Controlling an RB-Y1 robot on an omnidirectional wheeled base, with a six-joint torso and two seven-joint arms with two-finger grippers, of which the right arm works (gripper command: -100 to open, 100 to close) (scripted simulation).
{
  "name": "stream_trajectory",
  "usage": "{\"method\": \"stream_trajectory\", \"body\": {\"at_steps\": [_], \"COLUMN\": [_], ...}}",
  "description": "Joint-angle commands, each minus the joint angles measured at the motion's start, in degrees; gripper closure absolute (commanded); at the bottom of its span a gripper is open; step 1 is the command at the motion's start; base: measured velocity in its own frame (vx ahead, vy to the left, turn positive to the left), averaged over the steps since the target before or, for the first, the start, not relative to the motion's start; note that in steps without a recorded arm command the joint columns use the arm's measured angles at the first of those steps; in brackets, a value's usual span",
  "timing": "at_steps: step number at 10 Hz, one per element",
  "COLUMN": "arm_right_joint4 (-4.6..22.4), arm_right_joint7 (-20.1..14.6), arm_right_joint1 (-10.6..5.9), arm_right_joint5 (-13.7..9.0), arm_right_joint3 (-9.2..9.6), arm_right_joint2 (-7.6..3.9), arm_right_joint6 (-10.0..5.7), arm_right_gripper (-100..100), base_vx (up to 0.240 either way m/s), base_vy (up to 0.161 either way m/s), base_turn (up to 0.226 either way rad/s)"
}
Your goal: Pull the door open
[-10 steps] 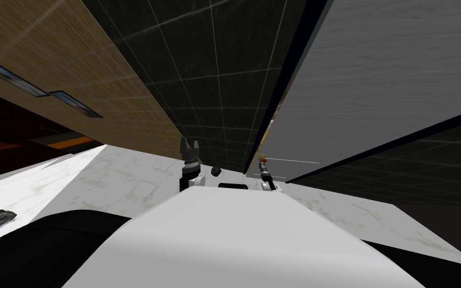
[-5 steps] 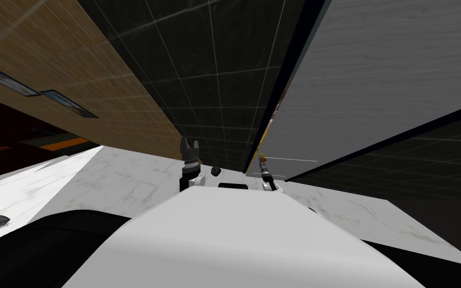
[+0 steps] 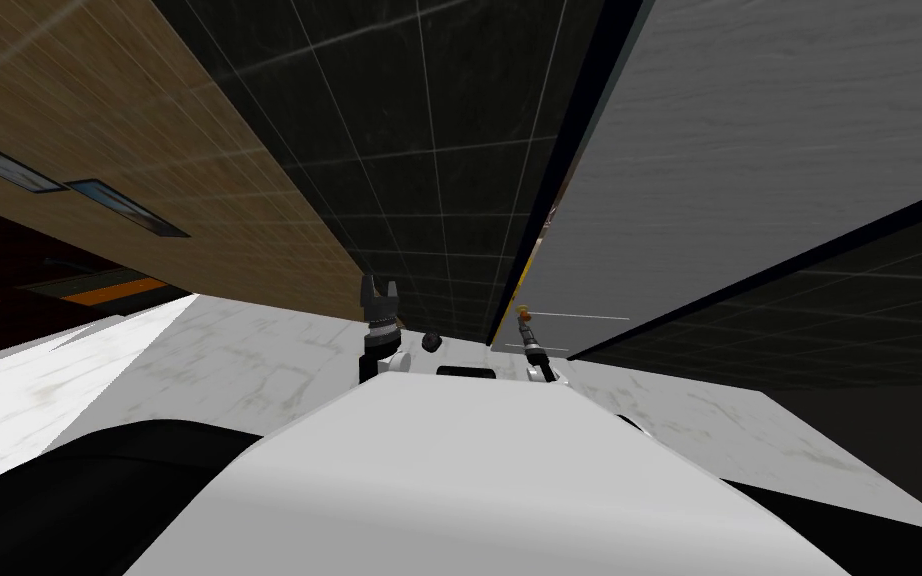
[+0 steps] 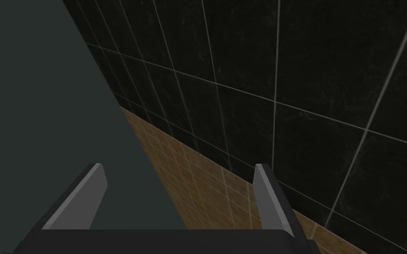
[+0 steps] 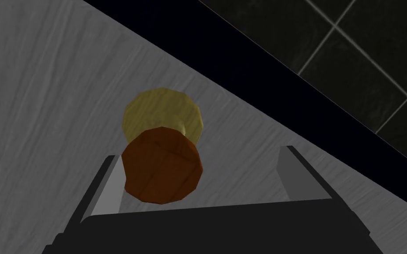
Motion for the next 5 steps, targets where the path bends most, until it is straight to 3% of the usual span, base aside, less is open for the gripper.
{"method": "stream_trajectory", "body": {"at_steps": [1, 5], "arm_right_joint4": [-0.04, 0.72], "arm_right_joint7": [2.65, 8.59], "arm_right_joint1": [0.13, 0.1], "arm_right_joint5": [0.18, 0.64], "arm_right_joint3": [0.05, 0.17], "arm_right_joint2": [-0.26, -0.97], "arm_right_joint6": [-0.09, -0.82], "arm_right_gripper": [-100, -100], "base_vx": [-0.014, -0.017], "base_vy": [0.008, 0.01], "base_turn": [-0.016, -0.031]}}
